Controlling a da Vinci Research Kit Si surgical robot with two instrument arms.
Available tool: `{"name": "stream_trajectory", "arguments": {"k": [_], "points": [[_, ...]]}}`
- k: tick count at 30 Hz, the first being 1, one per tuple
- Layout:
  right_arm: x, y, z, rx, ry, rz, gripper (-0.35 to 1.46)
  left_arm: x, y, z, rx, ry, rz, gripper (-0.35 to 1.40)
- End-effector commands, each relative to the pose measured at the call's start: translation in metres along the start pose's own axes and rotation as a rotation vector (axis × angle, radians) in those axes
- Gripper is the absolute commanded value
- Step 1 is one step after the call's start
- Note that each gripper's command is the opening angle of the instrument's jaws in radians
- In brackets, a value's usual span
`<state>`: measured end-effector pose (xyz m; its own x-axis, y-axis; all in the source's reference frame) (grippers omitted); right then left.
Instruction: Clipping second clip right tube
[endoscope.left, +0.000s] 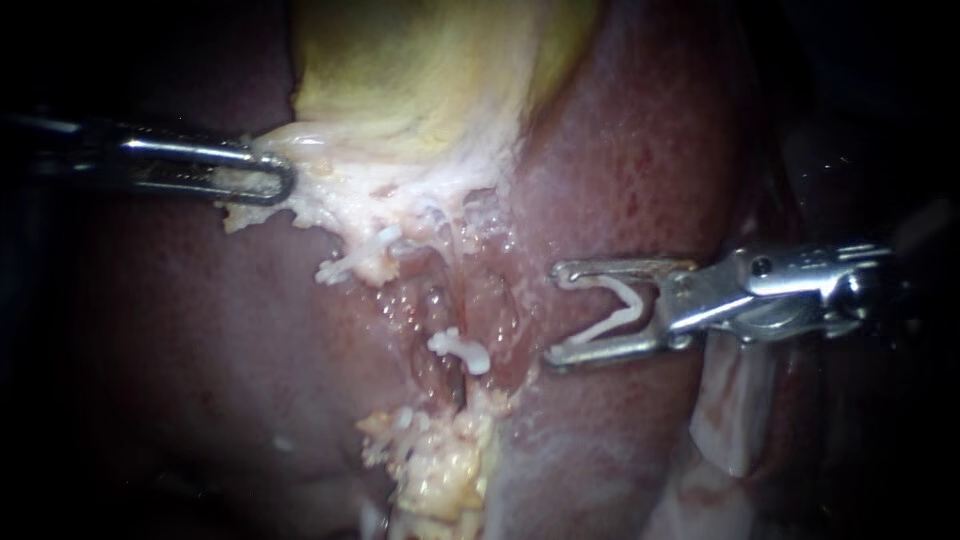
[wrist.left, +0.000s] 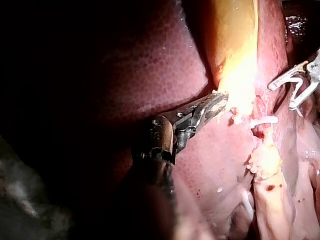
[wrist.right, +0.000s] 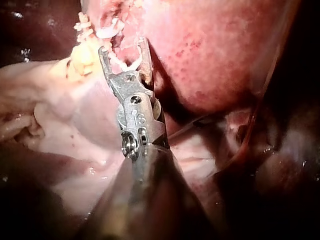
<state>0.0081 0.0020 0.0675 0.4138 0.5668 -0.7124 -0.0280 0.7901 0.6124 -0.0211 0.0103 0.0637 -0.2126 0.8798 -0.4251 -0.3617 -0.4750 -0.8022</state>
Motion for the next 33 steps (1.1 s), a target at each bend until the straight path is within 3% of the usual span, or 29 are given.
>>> {"name": "stream_trajectory", "arguments": {"k": [1, 6, 12, 24, 33], "points": [[-0.0004, 0.0003, 0.0006, 0.003, 0.004, 0.023, 0.47, 0.0000, 0.0000, 0.0000, 0.000, 0.000, 0.000, -0.35], [-0.0014, 0.0015, 0.0029, 0.019, 0.044, 0.113, 0.47, 0.0000, 0.0000, 0.0000, 0.000, 0.000, 0.000, -0.35], [-0.0014, 0.0024, 0.0058, 0.047, 0.087, 0.181, 0.47, 0.0000, 0.0000, 0.0001, 0.001, 0.000, 0.000, -0.35], [-0.0006, 0.0020, 0.0086, 0.105, 0.179, 0.274, 0.46, 0.0001, 0.0000, 0.0002, 0.001, 0.000, 0.000, -0.35], [-0.0002, 0.0010, 0.0089, 0.162, 0.191, 0.291, 0.45, 0.0001, 0.0000, 0.0002, 0.001, 0.000, 0.000, -0.35]]}}
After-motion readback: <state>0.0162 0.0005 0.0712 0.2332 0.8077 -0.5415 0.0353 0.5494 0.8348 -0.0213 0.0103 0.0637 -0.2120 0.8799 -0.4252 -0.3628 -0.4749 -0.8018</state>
